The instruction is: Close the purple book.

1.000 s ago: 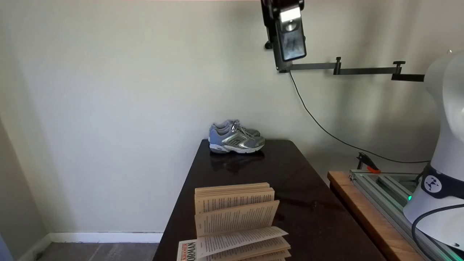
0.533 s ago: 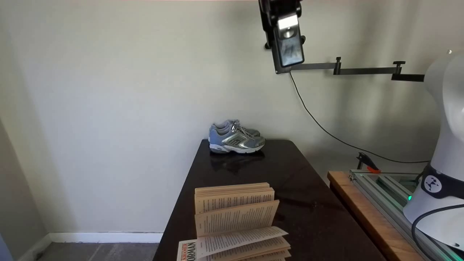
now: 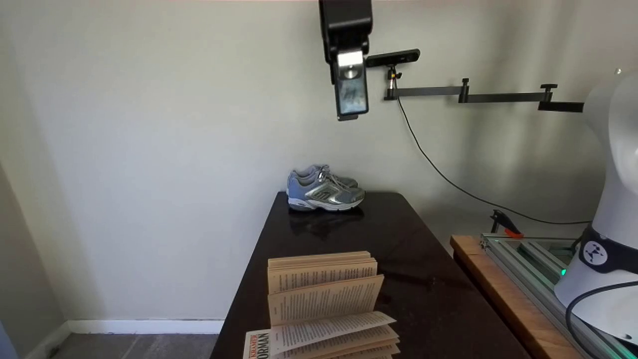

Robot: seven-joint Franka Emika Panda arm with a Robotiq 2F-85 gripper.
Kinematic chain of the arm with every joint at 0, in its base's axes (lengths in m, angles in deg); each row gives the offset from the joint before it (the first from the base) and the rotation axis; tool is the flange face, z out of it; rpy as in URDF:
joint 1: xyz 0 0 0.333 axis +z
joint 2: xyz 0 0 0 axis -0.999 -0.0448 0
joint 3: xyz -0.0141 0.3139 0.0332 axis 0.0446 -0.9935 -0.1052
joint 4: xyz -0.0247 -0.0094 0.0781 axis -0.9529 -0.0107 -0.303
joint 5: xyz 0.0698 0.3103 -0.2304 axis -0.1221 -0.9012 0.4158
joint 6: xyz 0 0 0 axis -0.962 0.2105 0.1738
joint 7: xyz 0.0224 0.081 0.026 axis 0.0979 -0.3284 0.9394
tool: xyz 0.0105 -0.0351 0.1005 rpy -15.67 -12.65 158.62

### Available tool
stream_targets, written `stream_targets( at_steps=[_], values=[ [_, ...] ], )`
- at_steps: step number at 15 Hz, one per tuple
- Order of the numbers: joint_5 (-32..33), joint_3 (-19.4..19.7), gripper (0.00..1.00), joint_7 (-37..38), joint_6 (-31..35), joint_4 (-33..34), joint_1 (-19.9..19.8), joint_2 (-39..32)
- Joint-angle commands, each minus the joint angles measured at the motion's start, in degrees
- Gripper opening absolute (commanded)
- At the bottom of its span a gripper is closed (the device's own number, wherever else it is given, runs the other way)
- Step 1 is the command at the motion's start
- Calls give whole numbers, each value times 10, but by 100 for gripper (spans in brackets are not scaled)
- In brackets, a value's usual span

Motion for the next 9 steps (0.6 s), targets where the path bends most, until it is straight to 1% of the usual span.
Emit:
stream_targets(
  at_steps=[1, 5, 9],
  values=[
    [-9, 4, 100, -60, 58, -30, 9, -20],
    [-19, 0, 100, -75, 52, -48, 17, -49],
    [-11, -10, 100, -94, 66, -77, 29, -69]
  ],
)
